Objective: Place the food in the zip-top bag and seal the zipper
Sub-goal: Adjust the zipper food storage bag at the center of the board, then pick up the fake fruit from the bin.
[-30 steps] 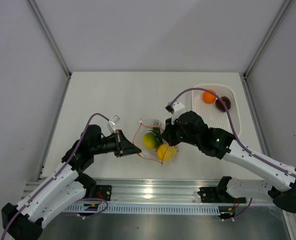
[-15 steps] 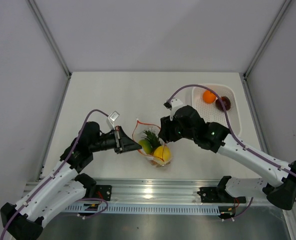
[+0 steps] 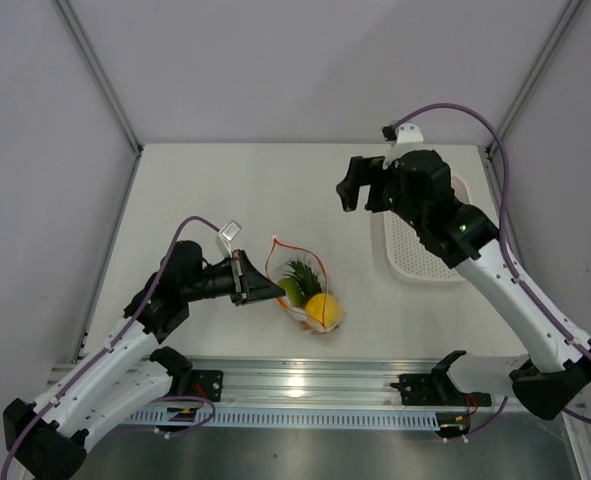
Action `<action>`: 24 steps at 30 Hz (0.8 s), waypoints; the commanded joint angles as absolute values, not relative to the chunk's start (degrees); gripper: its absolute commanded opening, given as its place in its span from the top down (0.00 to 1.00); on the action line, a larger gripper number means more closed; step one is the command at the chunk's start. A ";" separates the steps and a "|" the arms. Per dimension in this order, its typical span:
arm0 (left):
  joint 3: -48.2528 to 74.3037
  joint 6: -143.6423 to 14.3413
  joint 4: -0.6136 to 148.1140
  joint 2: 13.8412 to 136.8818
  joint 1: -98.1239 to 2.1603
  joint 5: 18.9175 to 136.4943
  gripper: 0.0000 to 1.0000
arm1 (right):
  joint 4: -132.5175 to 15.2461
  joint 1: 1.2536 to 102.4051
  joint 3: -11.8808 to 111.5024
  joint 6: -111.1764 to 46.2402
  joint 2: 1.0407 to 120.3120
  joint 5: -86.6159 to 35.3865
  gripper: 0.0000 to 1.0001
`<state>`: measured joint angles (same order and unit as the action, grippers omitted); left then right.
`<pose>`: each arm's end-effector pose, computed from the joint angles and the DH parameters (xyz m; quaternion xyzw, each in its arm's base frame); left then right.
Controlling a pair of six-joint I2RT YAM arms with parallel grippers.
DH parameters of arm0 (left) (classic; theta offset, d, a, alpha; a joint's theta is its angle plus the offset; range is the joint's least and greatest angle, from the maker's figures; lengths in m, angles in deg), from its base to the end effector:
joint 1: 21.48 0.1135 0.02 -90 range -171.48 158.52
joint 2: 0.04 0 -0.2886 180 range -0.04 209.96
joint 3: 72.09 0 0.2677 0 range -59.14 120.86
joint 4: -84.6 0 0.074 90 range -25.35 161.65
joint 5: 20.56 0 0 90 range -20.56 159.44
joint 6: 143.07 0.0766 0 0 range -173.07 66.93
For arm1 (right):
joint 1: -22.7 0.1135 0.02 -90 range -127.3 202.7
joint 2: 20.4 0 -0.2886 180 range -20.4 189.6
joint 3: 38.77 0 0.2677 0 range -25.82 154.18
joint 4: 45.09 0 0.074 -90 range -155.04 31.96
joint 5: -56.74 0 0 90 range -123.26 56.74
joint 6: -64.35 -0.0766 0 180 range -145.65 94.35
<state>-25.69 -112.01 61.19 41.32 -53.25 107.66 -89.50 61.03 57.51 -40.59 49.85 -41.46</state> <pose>0.1429 -0.1442 0.2854 0.0062 0.7898 -0.5799 0.1997 0.2462 0.1807 0.4554 -0.1230 0.8006 0.2098 0.5477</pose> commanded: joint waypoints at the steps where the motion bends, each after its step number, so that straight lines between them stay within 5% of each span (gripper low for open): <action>1: -24.25 -111.78 63.47 40.91 -53.47 109.35 0.99 | -84.16 54.27 58.99 -39.54 53.41 -50.98 0.00; 13: -25.30 -112.31 64.70 41.09 -53.39 110.14 0.99 | -83.88 30.28 59.70 -35.15 74.15 -54.80 0.01; 24: -27.50 -112.84 67.87 42.32 -53.47 111.45 0.99 | -75.27 26.39 54.60 -21.53 82.78 -58.48 0.01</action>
